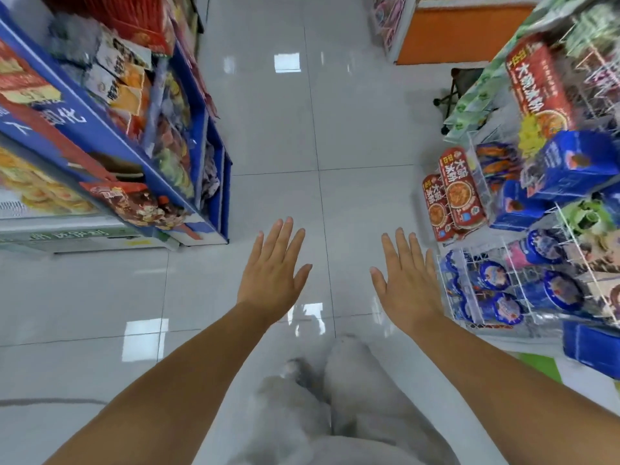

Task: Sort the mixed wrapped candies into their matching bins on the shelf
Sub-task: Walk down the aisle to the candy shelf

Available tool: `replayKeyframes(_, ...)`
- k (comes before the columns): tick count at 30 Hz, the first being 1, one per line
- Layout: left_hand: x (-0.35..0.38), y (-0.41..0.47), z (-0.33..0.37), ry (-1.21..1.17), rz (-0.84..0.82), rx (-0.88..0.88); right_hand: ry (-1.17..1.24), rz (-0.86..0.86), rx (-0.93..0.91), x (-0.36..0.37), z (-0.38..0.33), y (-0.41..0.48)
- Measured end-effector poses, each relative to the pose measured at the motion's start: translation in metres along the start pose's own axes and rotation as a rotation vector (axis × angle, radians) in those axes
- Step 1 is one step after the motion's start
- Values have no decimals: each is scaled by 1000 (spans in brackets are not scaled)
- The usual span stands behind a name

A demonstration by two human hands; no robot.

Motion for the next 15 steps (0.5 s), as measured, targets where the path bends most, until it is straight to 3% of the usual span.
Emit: replayKeyframes(15, -53, 335, -97, -20, -25, 26, -80, -12, -18, -84, 16, 337)
Point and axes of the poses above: each hand's wrist, its own y-axis towards the middle knuckle, its own x-axis out of the palm, z = x × y, the point moved 6 cm from there along y, towards the middle knuckle, and after that the axes turned 10 degrees about x, right-handed, at the moved point
